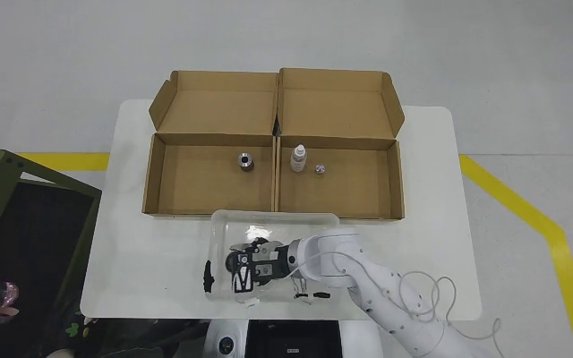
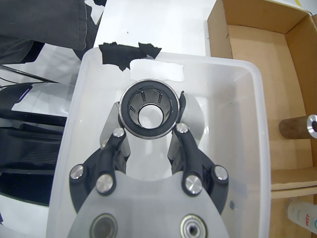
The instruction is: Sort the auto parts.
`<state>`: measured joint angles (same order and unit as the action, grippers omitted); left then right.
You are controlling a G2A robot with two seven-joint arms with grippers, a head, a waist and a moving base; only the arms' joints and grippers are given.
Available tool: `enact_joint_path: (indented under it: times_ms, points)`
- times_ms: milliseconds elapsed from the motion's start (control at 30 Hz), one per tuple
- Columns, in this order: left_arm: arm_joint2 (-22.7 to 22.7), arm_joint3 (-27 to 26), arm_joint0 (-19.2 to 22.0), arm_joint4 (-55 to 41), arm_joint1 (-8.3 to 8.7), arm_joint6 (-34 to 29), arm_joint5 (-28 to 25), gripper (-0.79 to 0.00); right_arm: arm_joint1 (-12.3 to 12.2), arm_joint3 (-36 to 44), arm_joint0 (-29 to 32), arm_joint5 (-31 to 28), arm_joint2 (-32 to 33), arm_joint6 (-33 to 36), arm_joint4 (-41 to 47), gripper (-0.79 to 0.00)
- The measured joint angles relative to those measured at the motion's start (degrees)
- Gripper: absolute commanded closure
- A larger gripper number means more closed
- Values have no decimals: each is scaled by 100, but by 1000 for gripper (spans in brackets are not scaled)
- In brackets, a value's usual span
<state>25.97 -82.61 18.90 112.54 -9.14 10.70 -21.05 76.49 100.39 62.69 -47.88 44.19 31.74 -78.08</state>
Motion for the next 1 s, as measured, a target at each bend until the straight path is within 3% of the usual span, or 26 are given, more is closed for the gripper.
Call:
enact_joint_path:
  times_ms: [500, 1000]
  points:
    - [0, 0, 0, 0, 0, 0, 0, -785, -127, 481, -29, -74, 457, -225, 466, 0]
    - [0, 0, 0, 0, 0, 0, 0, -785, -173, 435, -244, 3, 568, -298, 827, 0]
